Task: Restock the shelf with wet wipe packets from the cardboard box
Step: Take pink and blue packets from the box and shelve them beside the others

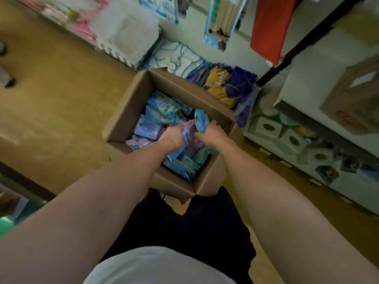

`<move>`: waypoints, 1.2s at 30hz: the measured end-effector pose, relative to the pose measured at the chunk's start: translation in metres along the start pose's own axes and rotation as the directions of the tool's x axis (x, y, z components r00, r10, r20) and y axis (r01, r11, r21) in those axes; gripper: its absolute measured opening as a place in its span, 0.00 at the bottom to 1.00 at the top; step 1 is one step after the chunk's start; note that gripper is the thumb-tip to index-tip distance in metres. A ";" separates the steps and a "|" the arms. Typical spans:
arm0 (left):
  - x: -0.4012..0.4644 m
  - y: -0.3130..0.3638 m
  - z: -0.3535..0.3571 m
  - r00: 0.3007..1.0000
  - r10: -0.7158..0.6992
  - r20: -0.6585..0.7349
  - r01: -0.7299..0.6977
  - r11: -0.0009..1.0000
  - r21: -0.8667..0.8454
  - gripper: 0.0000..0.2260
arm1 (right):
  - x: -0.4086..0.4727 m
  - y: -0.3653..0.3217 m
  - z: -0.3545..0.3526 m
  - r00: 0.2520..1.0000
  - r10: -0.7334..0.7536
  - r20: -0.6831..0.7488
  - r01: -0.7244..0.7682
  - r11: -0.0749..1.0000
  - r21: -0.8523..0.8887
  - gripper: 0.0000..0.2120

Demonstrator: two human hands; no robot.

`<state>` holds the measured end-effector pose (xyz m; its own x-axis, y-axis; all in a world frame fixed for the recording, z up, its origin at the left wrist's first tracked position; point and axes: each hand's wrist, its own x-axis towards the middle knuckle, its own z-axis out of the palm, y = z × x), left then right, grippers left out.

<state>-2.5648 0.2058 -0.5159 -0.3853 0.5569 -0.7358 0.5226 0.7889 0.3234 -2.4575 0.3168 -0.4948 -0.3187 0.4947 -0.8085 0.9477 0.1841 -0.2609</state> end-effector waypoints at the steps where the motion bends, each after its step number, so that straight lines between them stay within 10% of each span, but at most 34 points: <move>1: -0.005 0.002 -0.007 0.999 0.043 -0.011 -0.043 0.999 -0.002 0.17 | -0.010 -0.001 -0.002 0.999 0.010 -0.037 -0.010 1.000 0.008 0.42; 19: -0.133 0.148 -0.041 0.744 0.667 0.041 -0.656 0.717 0.234 0.10 | -0.205 0.103 -0.014 0.768 0.334 -0.547 -0.127 0.916 0.381 0.38; 36: -0.262 0.376 0.108 0.586 0.800 0.130 -0.766 0.494 0.412 0.11 | -0.311 0.358 -0.088 0.629 0.466 -0.622 -0.090 0.839 0.537 0.36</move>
<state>-2.1858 0.3286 -0.2657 0.2910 0.9235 -0.2497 0.8664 -0.1437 0.4782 -2.0213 0.3035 -0.2905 0.2286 0.9254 -0.3023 0.8338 -0.3464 -0.4299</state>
